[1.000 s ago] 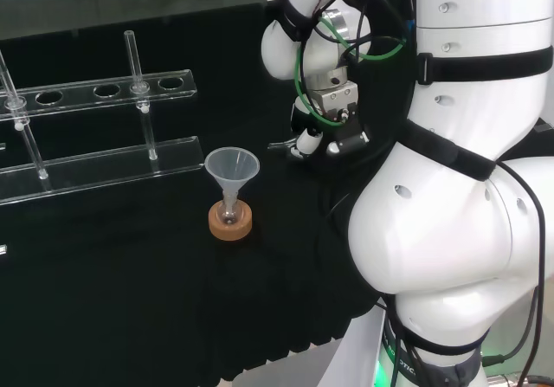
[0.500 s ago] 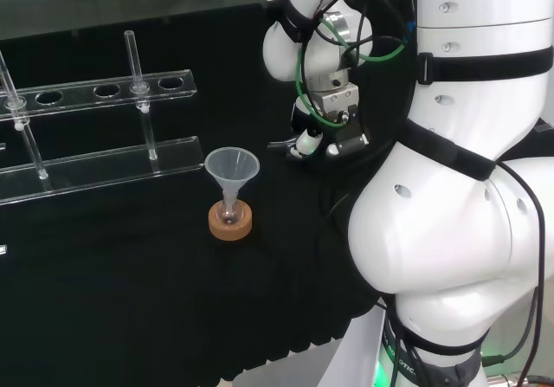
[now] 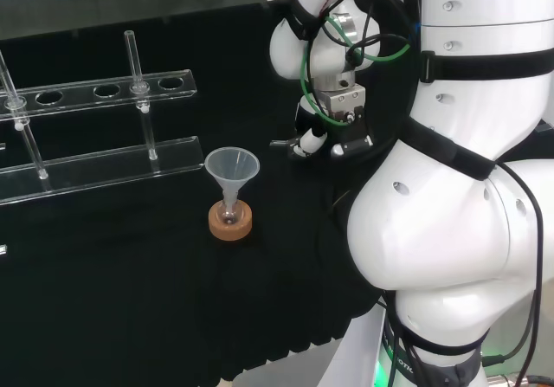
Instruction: Pick up the weighing funnel.
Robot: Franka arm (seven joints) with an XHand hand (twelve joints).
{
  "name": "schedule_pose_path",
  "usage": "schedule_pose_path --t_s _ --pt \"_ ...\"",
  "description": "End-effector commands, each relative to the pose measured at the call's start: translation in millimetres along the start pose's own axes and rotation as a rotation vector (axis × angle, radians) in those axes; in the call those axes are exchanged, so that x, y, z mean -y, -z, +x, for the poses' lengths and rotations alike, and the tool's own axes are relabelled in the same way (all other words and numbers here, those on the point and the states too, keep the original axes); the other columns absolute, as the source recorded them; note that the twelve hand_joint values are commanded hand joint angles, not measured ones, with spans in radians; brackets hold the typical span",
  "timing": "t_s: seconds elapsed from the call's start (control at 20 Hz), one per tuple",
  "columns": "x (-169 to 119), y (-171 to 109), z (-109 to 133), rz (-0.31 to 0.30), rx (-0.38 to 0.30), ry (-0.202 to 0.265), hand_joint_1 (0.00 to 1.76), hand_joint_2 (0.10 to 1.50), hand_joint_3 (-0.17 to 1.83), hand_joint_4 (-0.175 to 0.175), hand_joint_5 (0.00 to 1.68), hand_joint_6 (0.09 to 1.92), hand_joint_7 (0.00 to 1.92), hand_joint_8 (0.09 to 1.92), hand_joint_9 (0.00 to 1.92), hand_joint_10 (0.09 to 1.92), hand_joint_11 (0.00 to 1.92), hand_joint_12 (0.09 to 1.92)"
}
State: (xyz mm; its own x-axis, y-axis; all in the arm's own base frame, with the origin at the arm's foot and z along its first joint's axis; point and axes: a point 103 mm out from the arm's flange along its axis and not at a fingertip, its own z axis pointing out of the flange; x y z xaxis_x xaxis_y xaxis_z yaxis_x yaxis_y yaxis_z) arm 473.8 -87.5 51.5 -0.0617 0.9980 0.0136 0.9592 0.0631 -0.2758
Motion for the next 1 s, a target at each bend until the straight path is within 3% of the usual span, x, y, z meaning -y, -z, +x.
schedule_pose_path --t_s 0.05,0.25,0.6,1.0 --pt "1 0 -15 -0.036 -0.068 0.008 1.2 0.88 0.18 -0.141 1.34 0.39 1.41 0.32 1.52 0.11 1.28 0.73" --pt "-1 1 -6 -0.043 -0.023 -0.03 1.21 0.88 0.16 -0.174 1.37 0.34 1.45 0.32 1.54 0.09 1.33 0.68" --pt "-9 1 7 -0.053 -0.01 -0.053 1.21 0.88 0.17 -0.175 1.39 0.3 1.47 0.32 1.56 0.09 1.32 0.65" --pt "-5 10 4 -0.077 -0.035 -0.054 1.22 0.85 0.21 -0.175 1.41 0.26 1.49 0.3 1.59 0.09 1.33 0.64"
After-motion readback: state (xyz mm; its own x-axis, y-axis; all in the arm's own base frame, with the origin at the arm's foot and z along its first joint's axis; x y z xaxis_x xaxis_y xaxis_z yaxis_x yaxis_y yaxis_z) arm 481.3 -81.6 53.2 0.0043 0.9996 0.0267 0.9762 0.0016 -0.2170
